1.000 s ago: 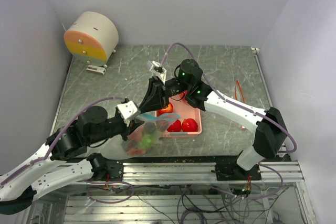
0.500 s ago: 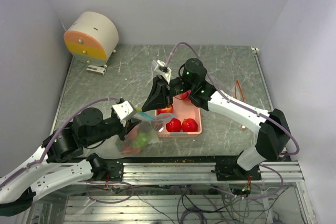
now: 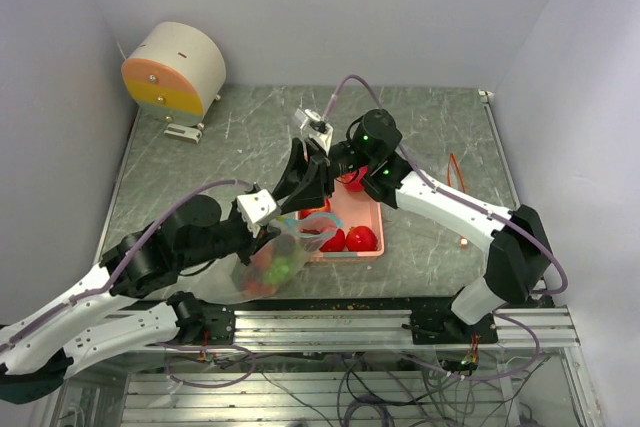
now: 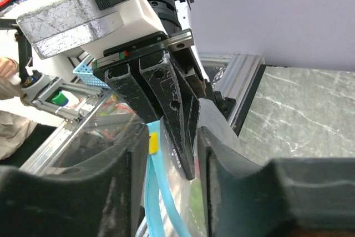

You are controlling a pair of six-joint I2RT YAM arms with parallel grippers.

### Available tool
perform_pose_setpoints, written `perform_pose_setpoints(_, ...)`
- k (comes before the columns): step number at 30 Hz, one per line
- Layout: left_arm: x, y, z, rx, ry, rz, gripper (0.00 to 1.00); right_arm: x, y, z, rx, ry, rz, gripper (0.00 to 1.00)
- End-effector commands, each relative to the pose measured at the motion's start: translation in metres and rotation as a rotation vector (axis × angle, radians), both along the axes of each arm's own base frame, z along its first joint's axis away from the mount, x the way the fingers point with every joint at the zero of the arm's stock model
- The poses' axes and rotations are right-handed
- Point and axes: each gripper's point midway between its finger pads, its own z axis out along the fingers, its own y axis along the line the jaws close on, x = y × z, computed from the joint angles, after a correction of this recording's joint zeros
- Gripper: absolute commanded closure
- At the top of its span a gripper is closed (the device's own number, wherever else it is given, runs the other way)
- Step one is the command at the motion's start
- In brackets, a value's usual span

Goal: Place the food in the zip-top bag and seal the zipper
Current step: Zip the zipper food storage bag at the center of the board.

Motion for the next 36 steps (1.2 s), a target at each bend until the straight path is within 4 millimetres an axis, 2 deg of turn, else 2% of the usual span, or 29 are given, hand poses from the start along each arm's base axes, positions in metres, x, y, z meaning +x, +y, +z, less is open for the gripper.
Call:
perform_pose_setpoints(1,0.001,-0.008,0.022,-0.078,-0.044,-0.020,0.93,-0.006,-0.006,0.011,0.046,-0.069,0.021,0.54)
perform_pose_setpoints(4,0.004,-0.004,0.025,-0.087,-0.049,0.006,0.93,-0.007,-0.009,0.009,0.054,-0.092,0.002,0.43)
perform_pose_setpoints(8,0.004,-0.001,0.028,-0.105,-0.052,0.028,0.93,-0.001,-0.007,0.004,0.039,-0.103,-0.055,0.40)
perform_pose_setpoints(14,0.009,0.002,0.026,-0.105,-0.042,0.066,0.93,0.016,0.001,0.005,-0.012,-0.086,-0.171,0.41)
perform_pose_setpoints(20,0.015,0.003,0.022,-0.084,-0.018,0.114,0.93,0.017,0.002,0.008,-0.020,-0.104,-0.244,0.41)
perform_pose_setpoints(29,0.016,0.005,0.021,-0.087,-0.018,0.125,0.93,-0.001,0.004,0.008,-0.002,-0.145,-0.168,0.41)
perform_pose_setpoints(36,0.017,0.004,0.021,-0.084,-0.019,0.125,0.93,-0.002,0.008,0.008,0.000,-0.148,-0.173,0.43)
